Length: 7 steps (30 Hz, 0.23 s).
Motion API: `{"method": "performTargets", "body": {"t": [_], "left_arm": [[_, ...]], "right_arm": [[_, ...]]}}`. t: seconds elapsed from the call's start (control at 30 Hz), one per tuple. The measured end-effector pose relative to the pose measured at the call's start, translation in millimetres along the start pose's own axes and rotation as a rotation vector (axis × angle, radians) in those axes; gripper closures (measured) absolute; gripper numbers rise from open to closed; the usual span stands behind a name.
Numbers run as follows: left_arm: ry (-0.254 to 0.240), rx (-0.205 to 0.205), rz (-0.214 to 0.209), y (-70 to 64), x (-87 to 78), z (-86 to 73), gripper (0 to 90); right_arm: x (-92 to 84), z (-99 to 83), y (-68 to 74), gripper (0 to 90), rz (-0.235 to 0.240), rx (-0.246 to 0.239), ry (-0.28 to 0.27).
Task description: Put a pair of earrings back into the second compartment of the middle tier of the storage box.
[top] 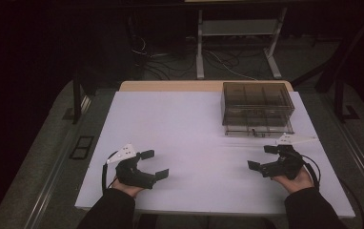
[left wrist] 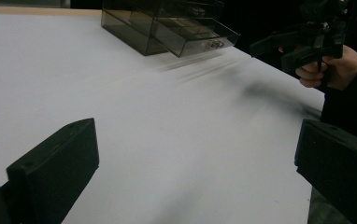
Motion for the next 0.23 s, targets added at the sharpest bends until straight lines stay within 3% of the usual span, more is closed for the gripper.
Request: {"method": "performTargets", "body": {"t": [0.23], "left_arm": [[0.017, 0.004, 0.0, 0.4, 2.1, -0.6, 0.0]], "right_arm": [[-1.5, -10.4, 3.3, 0.0, -0.017, -0.004, -0.023]]}}
Point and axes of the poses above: each handheld gripper's, and its own axes: x roughly forward along the jaws, z roughly out of its top, y roughly to its left, the point moved 3 cm from there along x, roughly forward along the jaws
